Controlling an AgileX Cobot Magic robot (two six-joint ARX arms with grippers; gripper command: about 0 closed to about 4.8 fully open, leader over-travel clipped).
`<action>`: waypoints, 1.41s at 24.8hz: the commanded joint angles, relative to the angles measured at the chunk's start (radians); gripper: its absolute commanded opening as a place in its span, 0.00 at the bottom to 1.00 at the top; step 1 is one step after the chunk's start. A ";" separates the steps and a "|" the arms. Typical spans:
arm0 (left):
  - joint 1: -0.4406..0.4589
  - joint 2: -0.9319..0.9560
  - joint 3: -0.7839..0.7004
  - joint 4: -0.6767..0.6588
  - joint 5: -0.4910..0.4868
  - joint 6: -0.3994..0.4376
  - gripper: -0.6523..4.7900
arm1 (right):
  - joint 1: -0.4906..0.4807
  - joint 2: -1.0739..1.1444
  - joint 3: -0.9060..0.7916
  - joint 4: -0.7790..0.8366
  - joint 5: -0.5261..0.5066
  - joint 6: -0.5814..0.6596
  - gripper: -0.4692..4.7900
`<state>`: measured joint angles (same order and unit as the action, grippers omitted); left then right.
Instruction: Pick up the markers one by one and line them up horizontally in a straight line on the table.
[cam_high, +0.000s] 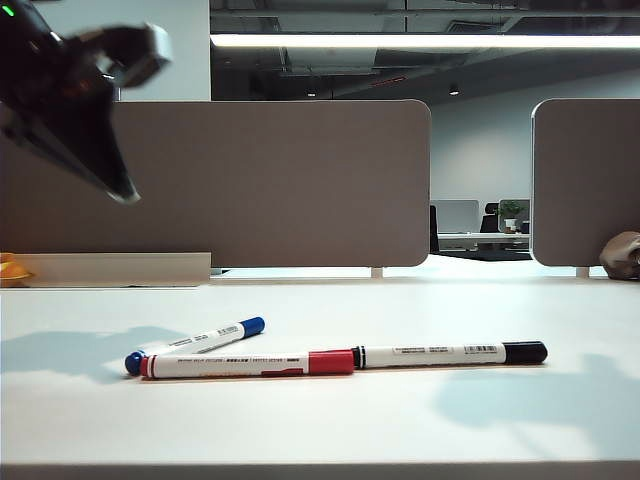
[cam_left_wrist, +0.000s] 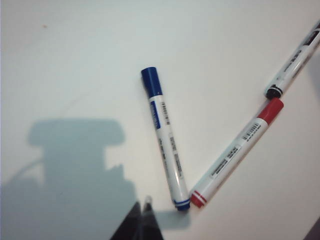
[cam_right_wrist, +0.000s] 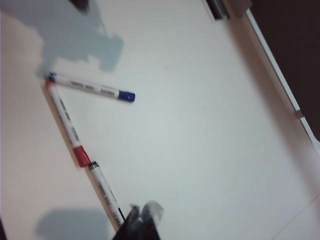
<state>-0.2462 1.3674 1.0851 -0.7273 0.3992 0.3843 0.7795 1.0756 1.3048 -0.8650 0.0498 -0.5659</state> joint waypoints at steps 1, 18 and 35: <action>-0.057 0.059 0.004 0.067 -0.050 -0.003 0.14 | 0.002 -0.064 0.003 -0.008 -0.031 0.078 0.08; -0.156 0.271 0.055 0.131 -0.087 -0.046 0.34 | 0.002 -0.172 0.002 -0.058 -0.087 0.200 0.08; -0.180 0.373 0.055 0.156 -0.089 -0.073 0.42 | 0.002 -0.185 0.003 -0.058 -0.094 0.230 0.08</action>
<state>-0.4198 1.7302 1.1347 -0.5793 0.3122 0.3130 0.7811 0.8940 1.3048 -0.9333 -0.0414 -0.3450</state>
